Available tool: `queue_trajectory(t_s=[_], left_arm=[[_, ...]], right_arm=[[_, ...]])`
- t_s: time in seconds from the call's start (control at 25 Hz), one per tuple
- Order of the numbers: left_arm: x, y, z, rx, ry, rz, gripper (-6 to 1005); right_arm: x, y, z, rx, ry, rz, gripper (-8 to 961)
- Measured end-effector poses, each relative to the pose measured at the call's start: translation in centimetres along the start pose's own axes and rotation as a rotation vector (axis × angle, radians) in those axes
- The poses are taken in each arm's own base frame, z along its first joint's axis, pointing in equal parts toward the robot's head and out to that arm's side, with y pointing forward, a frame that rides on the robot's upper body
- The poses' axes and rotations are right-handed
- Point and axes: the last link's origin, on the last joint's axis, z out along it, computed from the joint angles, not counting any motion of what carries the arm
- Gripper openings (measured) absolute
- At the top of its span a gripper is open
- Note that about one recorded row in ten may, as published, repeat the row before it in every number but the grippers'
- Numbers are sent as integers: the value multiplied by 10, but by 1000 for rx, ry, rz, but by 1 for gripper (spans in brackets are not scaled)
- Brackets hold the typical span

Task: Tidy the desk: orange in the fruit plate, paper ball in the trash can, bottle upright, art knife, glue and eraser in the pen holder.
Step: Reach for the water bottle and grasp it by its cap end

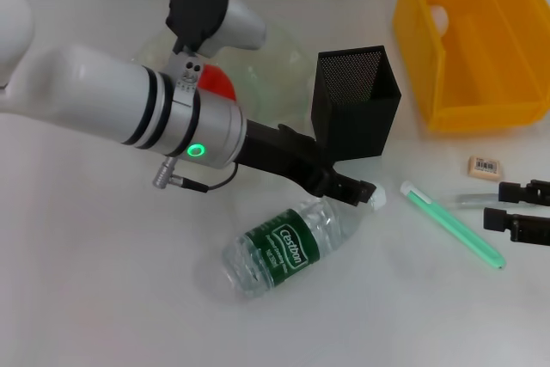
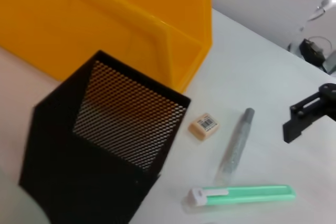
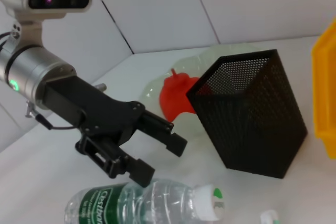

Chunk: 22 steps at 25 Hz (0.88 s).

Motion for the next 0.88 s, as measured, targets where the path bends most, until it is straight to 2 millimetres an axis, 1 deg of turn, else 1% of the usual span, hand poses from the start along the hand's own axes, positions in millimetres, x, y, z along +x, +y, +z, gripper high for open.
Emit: queue_trajectory(t_s=[0.16,0.2,0.44,0.56,0.72,0.8,0.88], left_arm=[[5,6,4,-6,-8,13,798],[9,9,8,3,-10,2,798],[18,11,15,33,-25,-28,798],[33,22,20,37,-67,-41,798],[48,35,16,61,-113,-17,799],[59,45,14,98,-168,17,799],[61,47,14,105,-185,21,799]], right_arm=[[3,-1,-3,16,-5,9,728],[5,-2,-2,22,-5,18,728],[10,-6,0,39,-3,32,728],[10,-7,1,46,1,34,729],[11,-8,1,52,5,32,729],[11,-9,-1,59,3,33,729],[11,-9,-2,62,1,35,729]])
